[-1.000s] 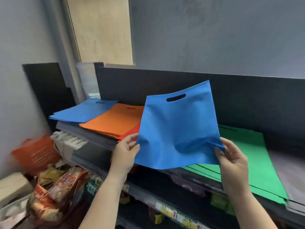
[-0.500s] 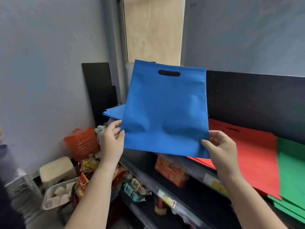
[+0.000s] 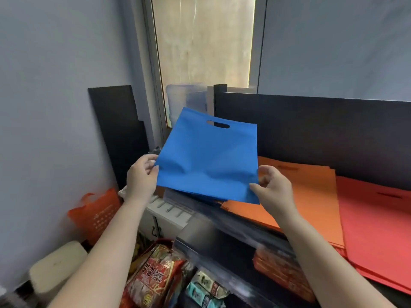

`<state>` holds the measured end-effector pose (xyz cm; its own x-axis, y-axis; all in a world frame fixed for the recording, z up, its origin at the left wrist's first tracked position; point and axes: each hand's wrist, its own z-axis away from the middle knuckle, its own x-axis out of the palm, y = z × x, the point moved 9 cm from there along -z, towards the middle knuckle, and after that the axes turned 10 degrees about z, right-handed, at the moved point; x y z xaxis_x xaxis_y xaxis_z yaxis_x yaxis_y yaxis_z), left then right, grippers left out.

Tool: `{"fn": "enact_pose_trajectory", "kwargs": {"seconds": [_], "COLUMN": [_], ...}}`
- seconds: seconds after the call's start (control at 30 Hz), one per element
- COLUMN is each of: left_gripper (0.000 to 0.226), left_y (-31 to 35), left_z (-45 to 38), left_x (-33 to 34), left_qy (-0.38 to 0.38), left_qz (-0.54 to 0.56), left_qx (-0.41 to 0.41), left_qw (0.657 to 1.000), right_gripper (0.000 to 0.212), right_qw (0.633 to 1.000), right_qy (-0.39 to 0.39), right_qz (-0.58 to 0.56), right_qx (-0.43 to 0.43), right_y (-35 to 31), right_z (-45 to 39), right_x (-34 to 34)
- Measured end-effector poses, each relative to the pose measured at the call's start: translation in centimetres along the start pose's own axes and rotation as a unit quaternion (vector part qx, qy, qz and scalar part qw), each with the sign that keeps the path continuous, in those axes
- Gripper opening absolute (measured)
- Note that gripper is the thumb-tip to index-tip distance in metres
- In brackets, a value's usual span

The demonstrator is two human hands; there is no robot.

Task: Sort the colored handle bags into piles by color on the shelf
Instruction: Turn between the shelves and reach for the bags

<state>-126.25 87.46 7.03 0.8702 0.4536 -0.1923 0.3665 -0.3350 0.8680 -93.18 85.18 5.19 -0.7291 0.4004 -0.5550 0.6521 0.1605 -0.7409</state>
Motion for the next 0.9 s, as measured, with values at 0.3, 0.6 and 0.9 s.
{"fn": "enact_pose_trajectory", "kwargs": {"seconds": [0.3,0.6,0.9], "left_gripper": [0.020,0.035,0.042], "left_y": [-7.0,-8.4,0.6], "left_z": [-7.4,-7.1,-1.8], "left_x": [4.1,6.9,17.3], "left_qy": [-0.097,-0.142,-0.275], "left_qz": [-0.085,-0.318,-0.310], "left_qx": [-0.039,0.034,0.179], "left_qw": [0.991,0.937,0.892], "right_gripper": [0.035,0.029,0.049], "right_qw": [0.969,0.916,0.926], "right_qy": [-0.092,-0.133,-0.028], "right_qz": [0.223,0.373,0.374], "right_qx": [0.055,0.058,-0.045], "right_y": [0.7,0.8,-1.7], "right_z": [-3.7,-4.0,-2.7], "right_x": [8.1,8.9,-0.2]}}
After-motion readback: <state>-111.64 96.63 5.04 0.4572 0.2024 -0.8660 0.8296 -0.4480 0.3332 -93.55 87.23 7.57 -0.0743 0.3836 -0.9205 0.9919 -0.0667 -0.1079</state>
